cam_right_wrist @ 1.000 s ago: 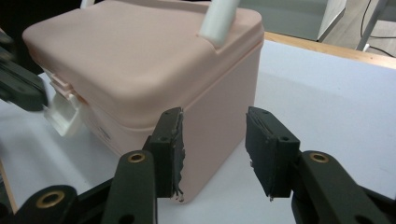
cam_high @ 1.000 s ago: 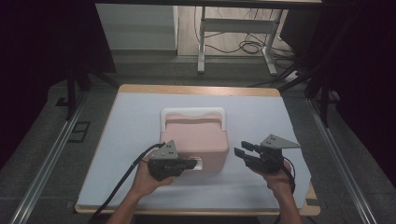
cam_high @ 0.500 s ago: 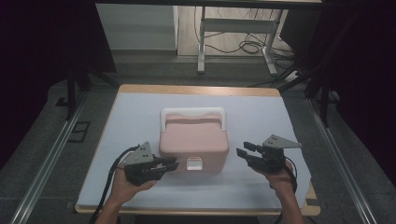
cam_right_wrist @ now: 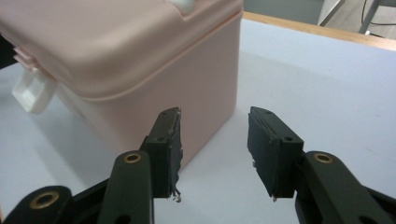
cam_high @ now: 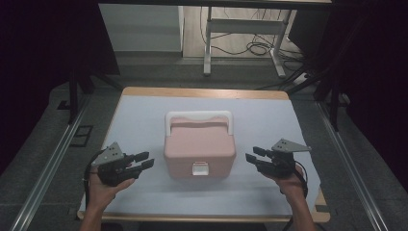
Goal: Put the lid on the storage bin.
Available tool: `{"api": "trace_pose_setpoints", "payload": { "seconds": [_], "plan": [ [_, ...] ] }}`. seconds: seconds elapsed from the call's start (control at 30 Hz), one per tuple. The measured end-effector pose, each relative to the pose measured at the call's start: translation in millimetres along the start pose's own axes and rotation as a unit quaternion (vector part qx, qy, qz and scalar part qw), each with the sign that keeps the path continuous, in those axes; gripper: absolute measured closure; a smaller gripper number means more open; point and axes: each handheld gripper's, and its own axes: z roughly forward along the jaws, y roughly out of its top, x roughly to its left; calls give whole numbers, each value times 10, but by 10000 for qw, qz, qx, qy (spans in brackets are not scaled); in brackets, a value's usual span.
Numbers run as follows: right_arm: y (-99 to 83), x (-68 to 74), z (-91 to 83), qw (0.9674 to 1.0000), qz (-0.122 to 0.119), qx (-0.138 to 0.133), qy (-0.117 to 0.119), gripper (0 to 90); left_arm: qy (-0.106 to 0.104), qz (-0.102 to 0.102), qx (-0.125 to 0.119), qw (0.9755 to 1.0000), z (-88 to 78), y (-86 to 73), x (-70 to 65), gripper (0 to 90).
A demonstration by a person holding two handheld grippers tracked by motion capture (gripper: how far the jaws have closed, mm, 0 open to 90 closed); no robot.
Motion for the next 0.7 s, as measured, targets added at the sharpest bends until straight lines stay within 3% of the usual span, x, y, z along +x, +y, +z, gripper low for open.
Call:
{"api": "trace_pose_setpoints", "payload": {
  "seconds": [0.3, 0.47, 0.7],
  "plan": [
    [-127, -137, 70, 9996, 123, 240, -72, 525, 280, -219, 255, 9990, 153, -171, 189, 554],
    [-188, -199, 99, 9992, 201, 316, -108, 521, 302, -228, 267, 9989, 177, -188, 207, 537],
    [-168, -172, 73, 9997, 124, 188, -97, 502, 326, -202, 237, 9990, 184, -175, 197, 513]
  ]
}}
